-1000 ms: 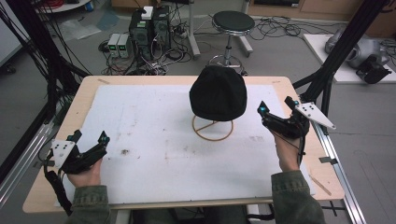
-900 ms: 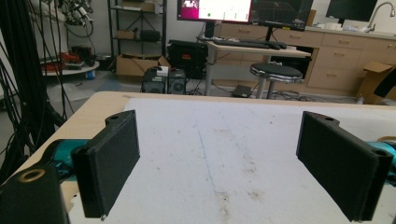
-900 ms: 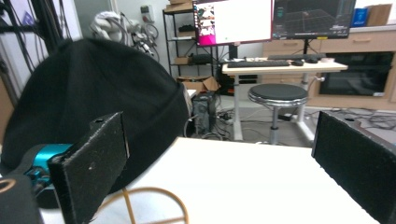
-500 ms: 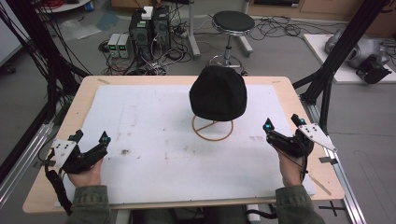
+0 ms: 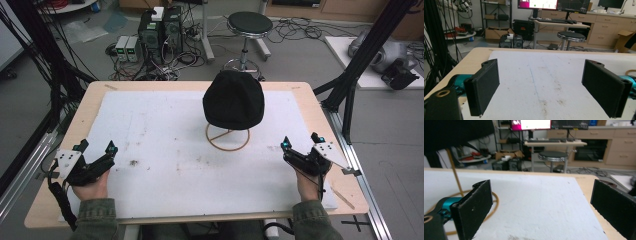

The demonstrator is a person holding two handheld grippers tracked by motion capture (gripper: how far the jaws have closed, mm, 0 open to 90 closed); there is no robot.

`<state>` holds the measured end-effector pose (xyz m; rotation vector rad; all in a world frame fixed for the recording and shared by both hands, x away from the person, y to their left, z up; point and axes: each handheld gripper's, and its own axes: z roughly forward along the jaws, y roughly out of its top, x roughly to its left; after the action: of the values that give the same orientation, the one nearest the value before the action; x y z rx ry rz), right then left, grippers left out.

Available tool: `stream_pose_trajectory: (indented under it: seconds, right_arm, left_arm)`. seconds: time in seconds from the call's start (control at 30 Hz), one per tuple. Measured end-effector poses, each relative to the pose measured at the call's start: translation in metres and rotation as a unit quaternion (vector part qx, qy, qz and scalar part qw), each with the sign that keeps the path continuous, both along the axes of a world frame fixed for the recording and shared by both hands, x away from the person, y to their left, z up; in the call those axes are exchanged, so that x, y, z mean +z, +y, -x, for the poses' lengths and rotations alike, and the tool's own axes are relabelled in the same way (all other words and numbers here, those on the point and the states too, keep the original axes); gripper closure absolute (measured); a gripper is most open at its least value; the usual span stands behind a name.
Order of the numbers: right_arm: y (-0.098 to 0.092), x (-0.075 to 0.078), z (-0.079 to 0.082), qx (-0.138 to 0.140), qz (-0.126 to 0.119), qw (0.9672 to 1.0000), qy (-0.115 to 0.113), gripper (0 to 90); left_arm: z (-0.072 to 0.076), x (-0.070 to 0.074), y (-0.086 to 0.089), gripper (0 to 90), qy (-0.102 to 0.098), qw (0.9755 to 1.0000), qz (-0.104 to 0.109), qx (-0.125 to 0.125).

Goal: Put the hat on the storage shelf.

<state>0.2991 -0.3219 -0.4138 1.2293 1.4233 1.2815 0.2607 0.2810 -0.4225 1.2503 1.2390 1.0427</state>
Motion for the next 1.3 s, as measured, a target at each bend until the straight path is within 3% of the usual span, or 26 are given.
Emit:
stream_pose_trajectory:
  seconds: [0.27,0.97,1.3]
  right_arm:
    - [-0.002,-0.011,0.0,-0.004,-0.007,0.9999,0.011,3.1]
    - [-0.002,-0.012,0.001,0.0,-0.017,0.9998,0.012,3.1]
    - [-0.001,-0.015,0.0,0.005,-0.006,0.9999,0.015,3.1]
  left_arm:
    - [0.0,-0.001,-0.001,14.7,0.001,1.0,-0.003,-0.002]
    - [0.001,-0.001,-0.001,14.7,0.005,1.0,-0.007,-0.001]
    - [0.001,-0.001,-0.001,14.7,0.006,0.9999,-0.009,-0.001]
